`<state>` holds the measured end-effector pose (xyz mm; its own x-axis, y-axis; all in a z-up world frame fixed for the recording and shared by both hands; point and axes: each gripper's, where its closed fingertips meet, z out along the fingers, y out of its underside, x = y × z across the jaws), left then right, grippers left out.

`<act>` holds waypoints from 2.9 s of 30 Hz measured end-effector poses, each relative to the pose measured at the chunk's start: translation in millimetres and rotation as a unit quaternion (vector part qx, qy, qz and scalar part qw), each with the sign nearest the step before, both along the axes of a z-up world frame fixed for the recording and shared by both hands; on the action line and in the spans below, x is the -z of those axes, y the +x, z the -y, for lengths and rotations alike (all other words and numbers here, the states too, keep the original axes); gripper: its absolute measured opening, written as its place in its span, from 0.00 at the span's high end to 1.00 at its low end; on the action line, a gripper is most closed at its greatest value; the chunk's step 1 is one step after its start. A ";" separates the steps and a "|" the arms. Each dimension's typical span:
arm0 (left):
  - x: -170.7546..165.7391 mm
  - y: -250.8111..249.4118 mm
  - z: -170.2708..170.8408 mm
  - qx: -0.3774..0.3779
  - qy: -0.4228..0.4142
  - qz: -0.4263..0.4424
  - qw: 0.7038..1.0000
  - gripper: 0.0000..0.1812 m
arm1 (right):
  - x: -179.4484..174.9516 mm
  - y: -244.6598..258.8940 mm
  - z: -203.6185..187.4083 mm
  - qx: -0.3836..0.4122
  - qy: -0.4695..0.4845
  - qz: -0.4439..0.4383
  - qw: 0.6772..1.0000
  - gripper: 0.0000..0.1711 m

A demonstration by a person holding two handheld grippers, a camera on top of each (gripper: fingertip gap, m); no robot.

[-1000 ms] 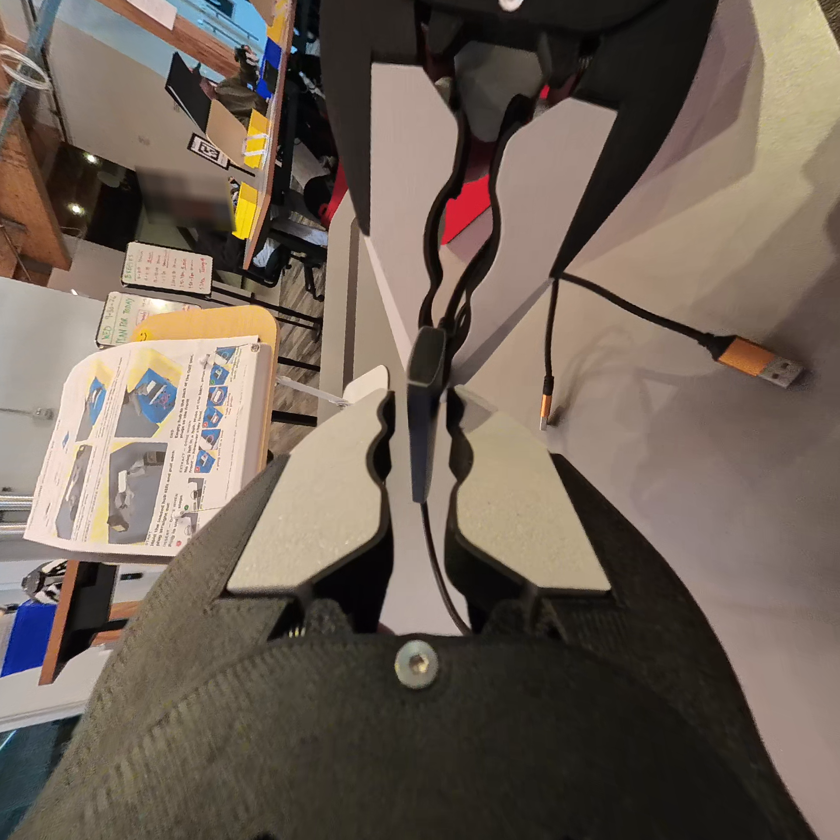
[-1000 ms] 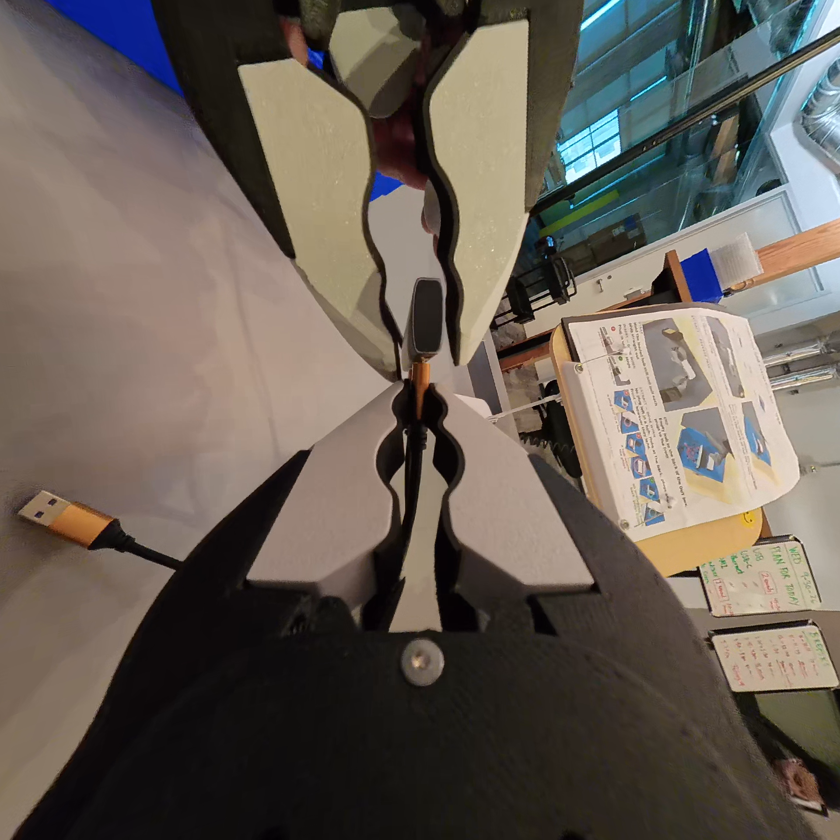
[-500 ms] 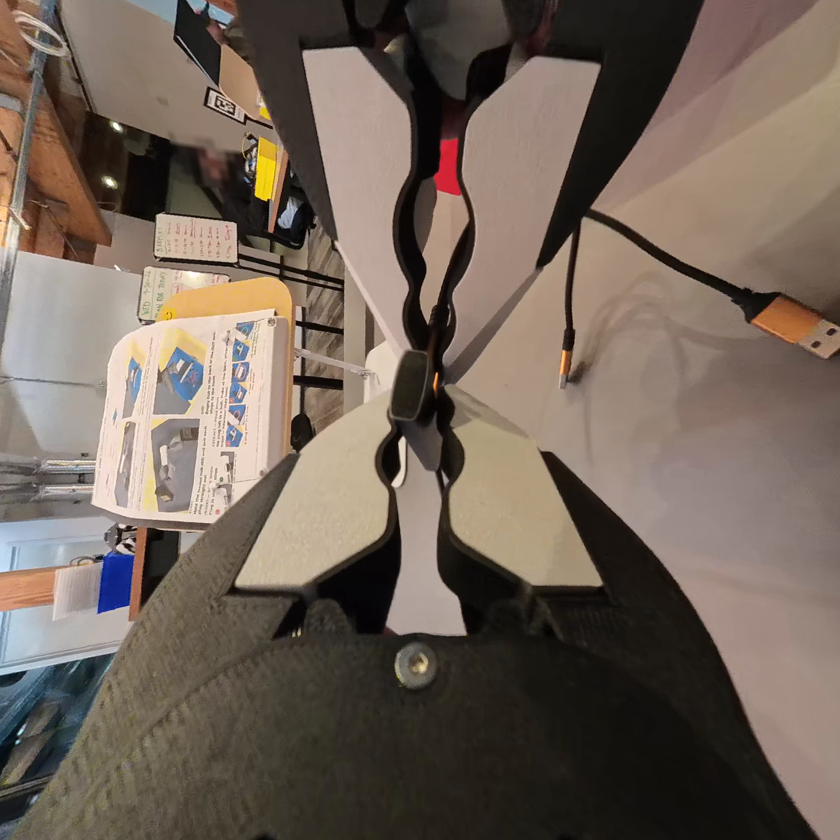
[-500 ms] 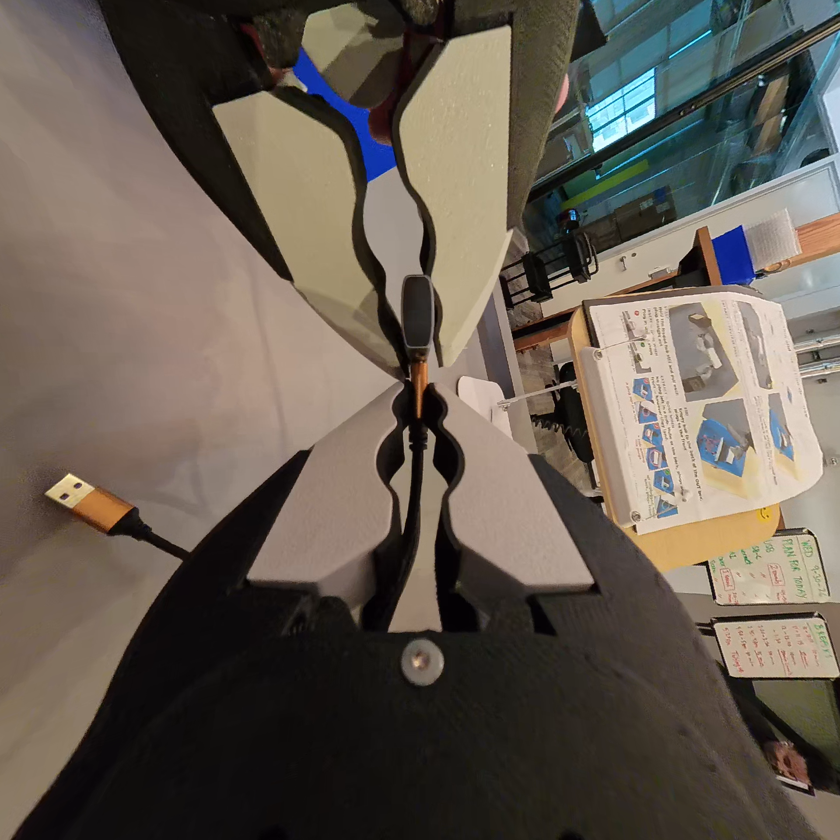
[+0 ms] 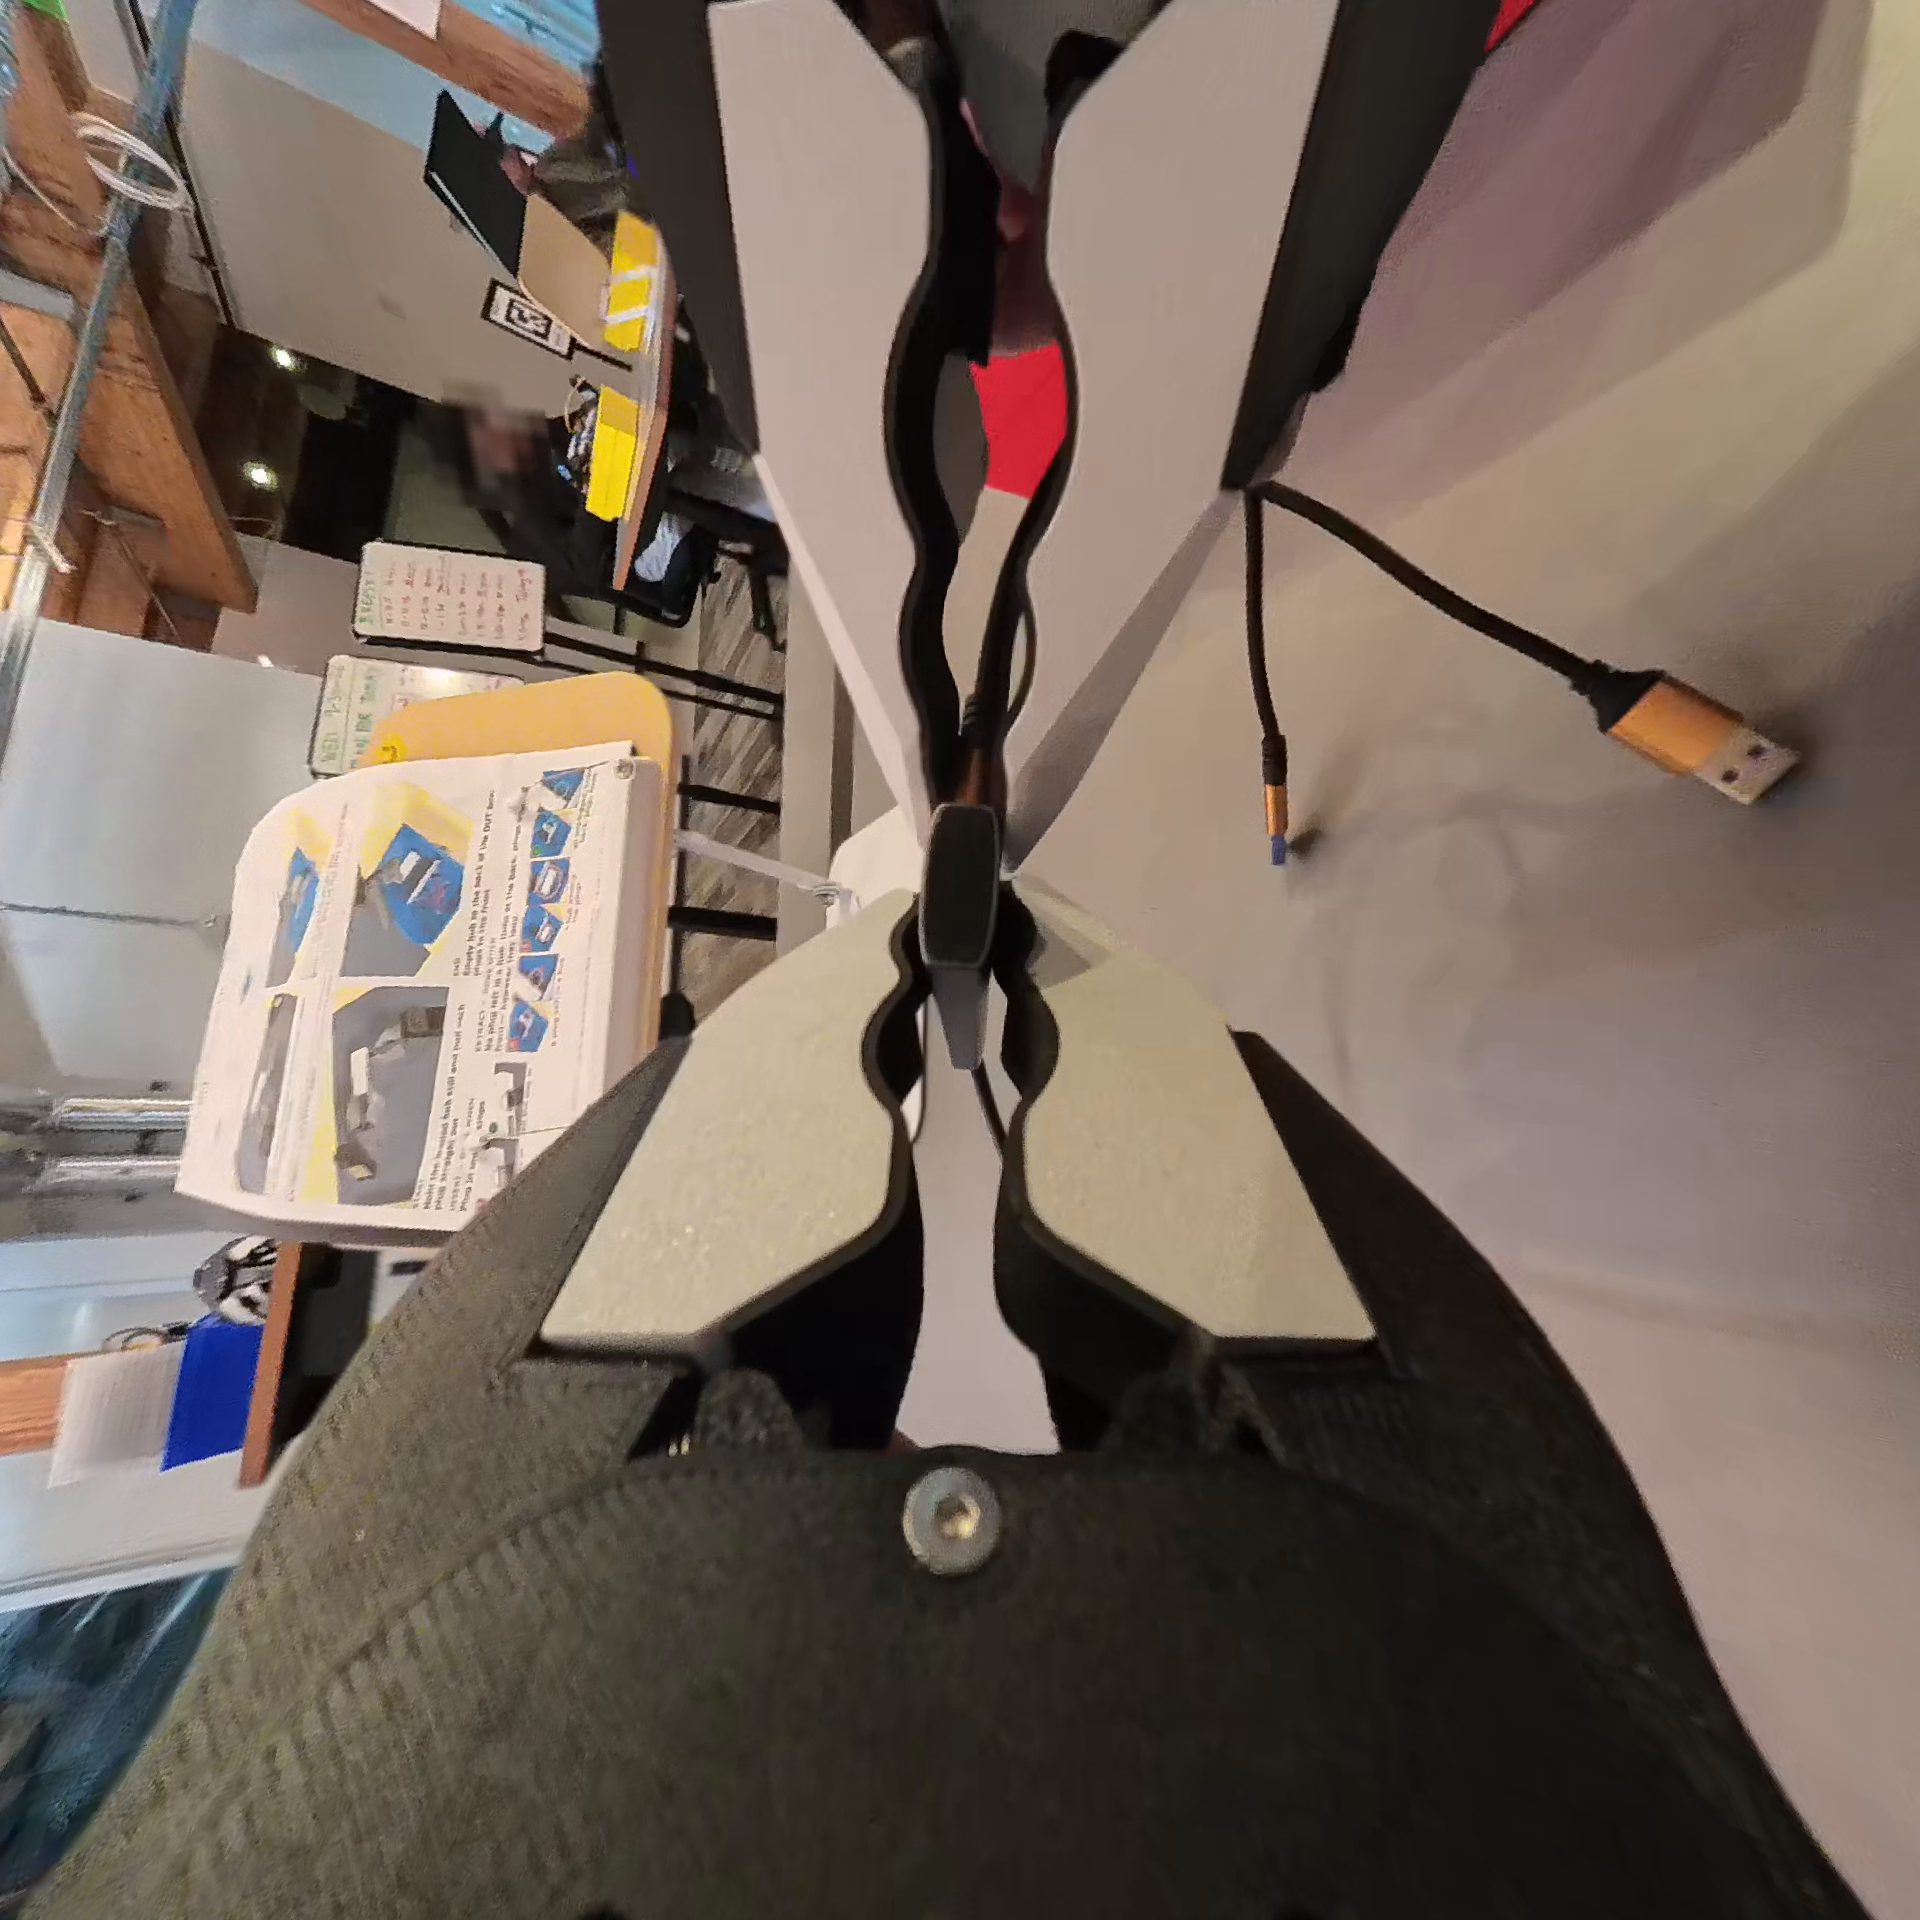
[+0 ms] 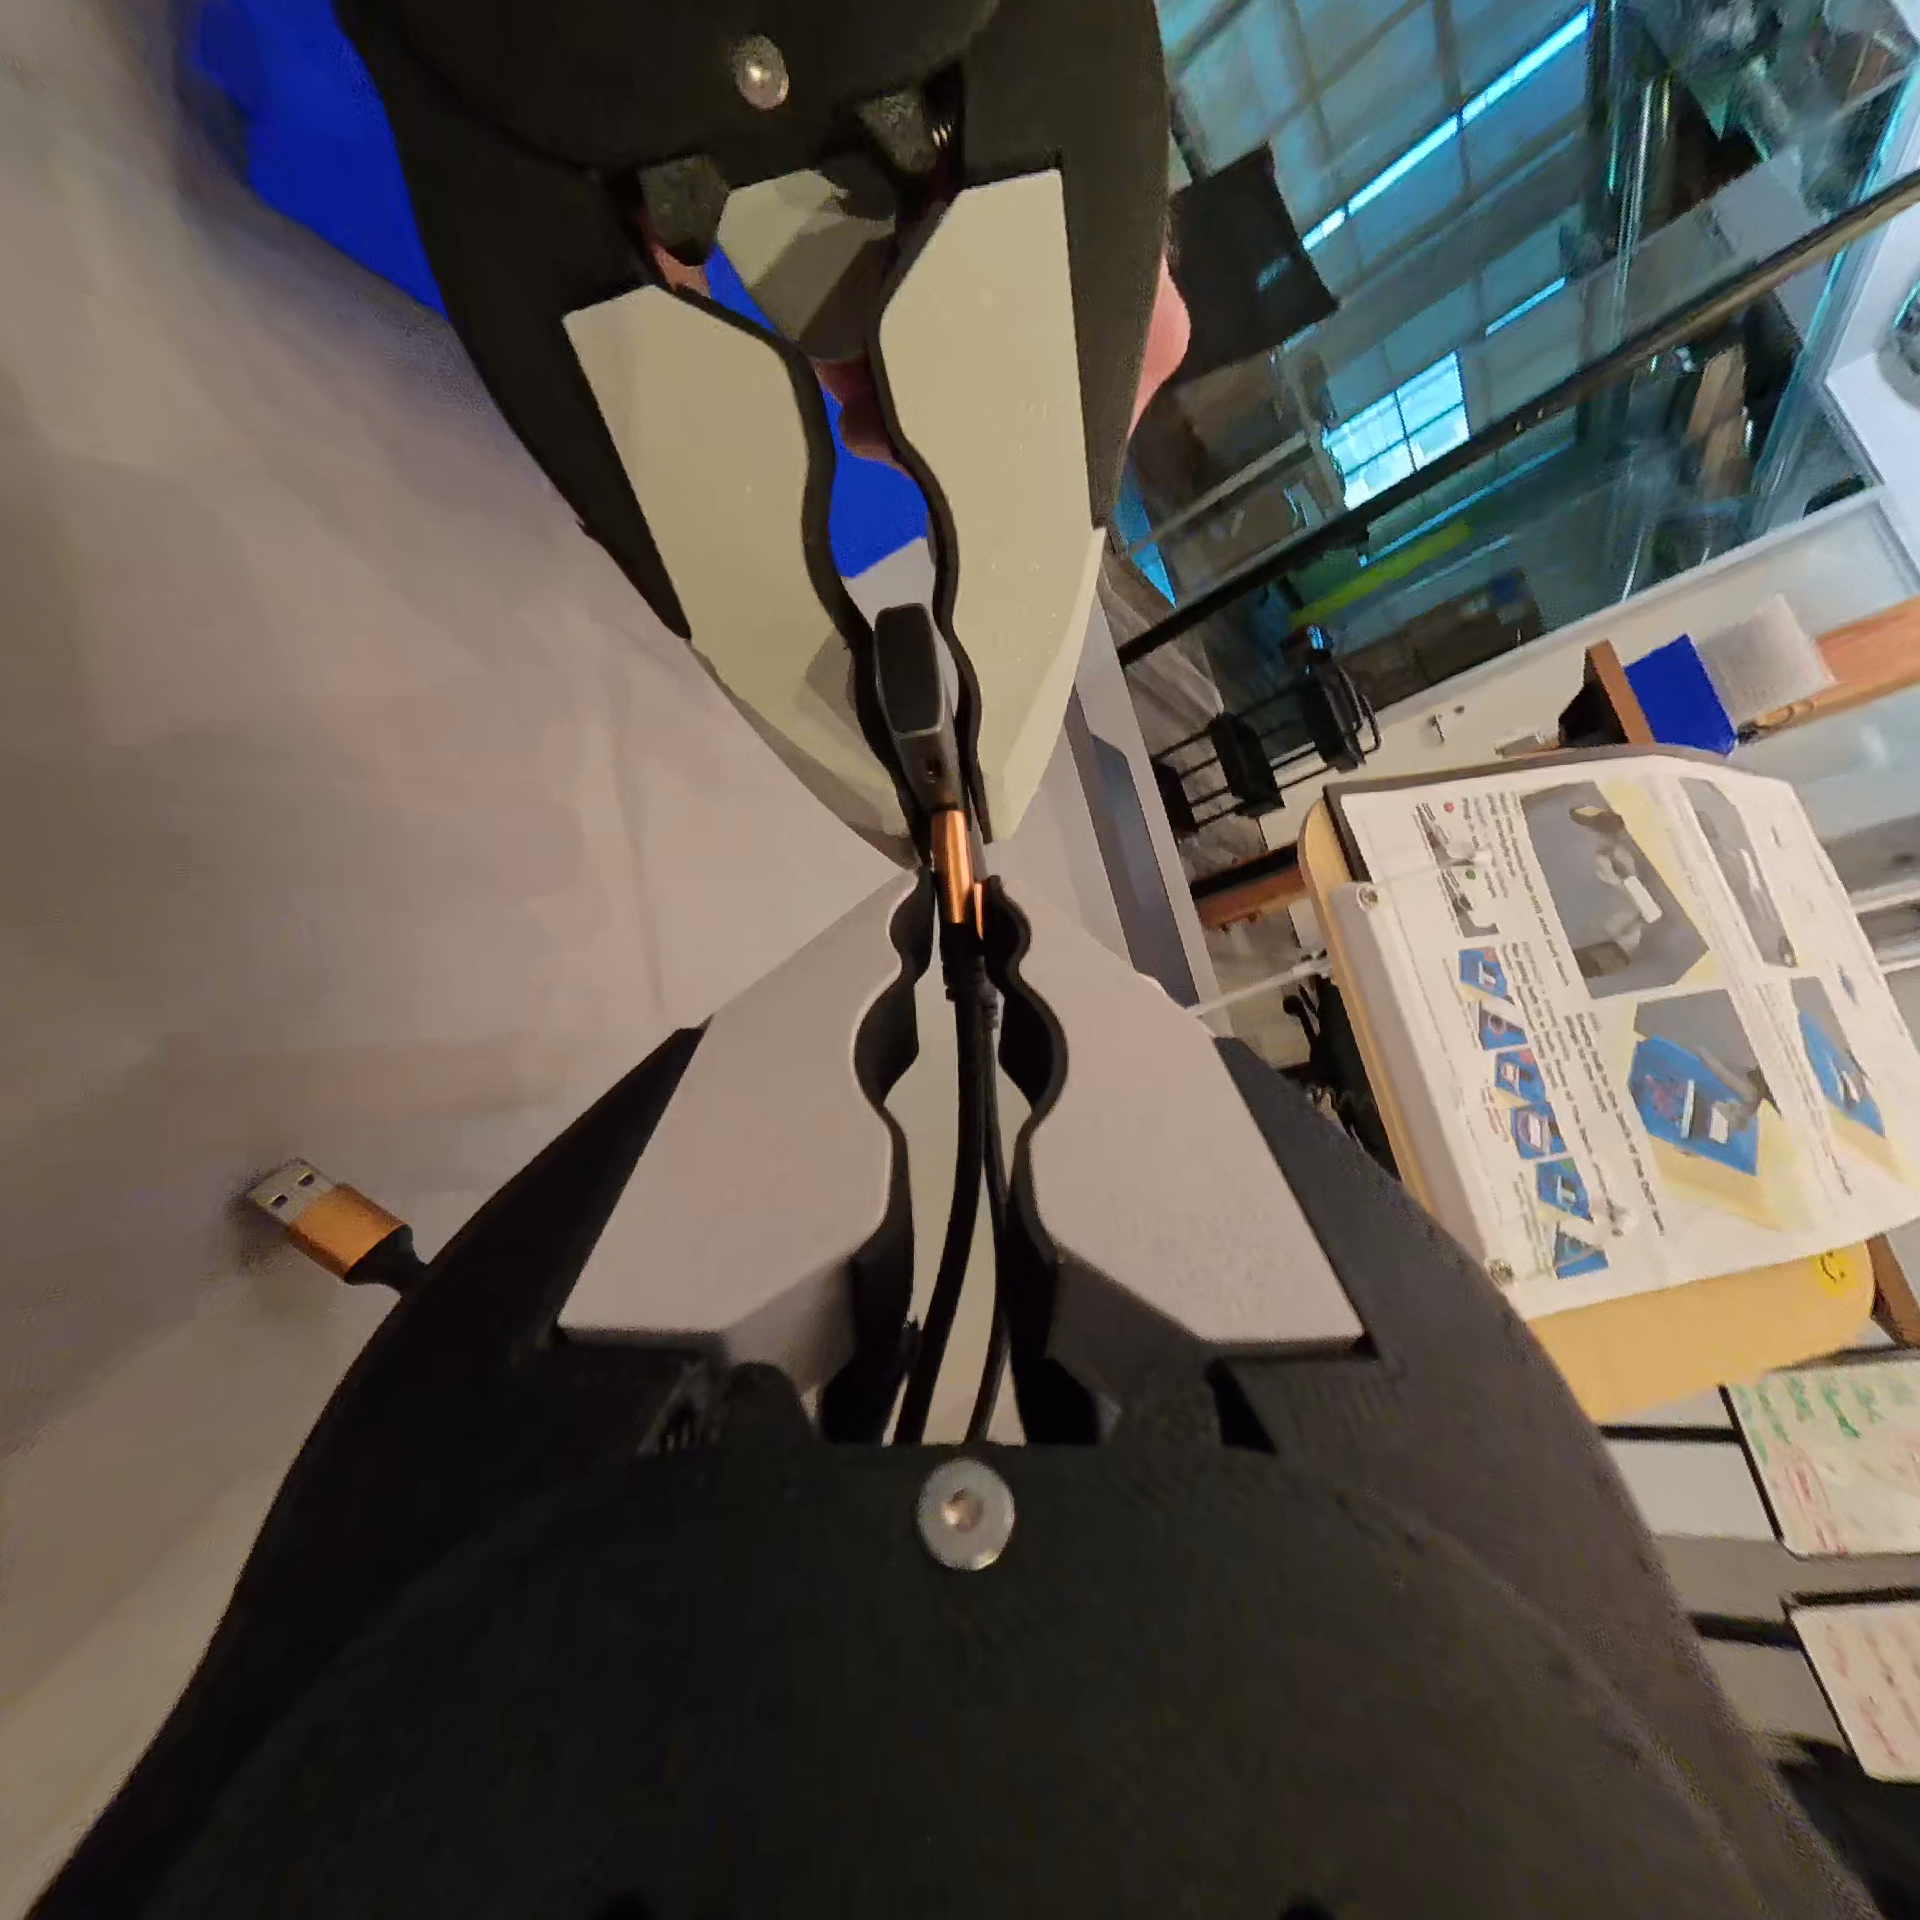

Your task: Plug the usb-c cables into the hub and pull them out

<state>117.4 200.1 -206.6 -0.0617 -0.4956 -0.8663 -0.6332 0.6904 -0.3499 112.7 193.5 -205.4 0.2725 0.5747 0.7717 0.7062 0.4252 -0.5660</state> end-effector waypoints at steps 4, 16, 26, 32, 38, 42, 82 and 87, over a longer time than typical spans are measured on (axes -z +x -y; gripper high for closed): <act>-6.2 0.1 4.1 0.021 -0.017 0.010 1.000 0.95 | -9.1 -2.0 5.4 -0.035 -0.028 -0.048 0.998 0.97; -28.6 4.5 6.5 0.018 0.112 0.031 0.993 0.94 | -19.9 -0.4 14.0 -0.080 -0.288 -0.247 0.922 0.93; -38.5 4.9 10.0 0.029 0.128 0.043 0.990 0.94 | -34.4 -1.4 18.5 -0.136 -0.363 -0.343 0.856 0.94; -39.4 5.8 11.9 0.032 0.132 0.045 0.990 0.95 | -45.2 0.1 20.3 -0.161 -0.387 -0.401 0.814 0.93; -38.3 5.6 12.9 0.031 0.131 0.048 0.990 0.94 | -44.1 0.2 20.8 -0.161 -0.387 -0.403 0.814 0.92; -40.7 5.5 13.1 0.031 0.128 0.053 0.990 0.94 | -44.8 -0.4 21.3 -0.164 -0.379 -0.404 0.816 0.94; -28.8 8.0 -11.8 -0.080 0.120 0.028 0.989 0.94 | -39.1 1.5 11.7 -0.100 -0.338 -0.395 0.849 0.94; -30.7 8.4 -10.6 -0.073 0.124 0.035 0.989 0.94 | -38.8 0.1 12.8 -0.107 -0.348 -0.391 0.845 0.94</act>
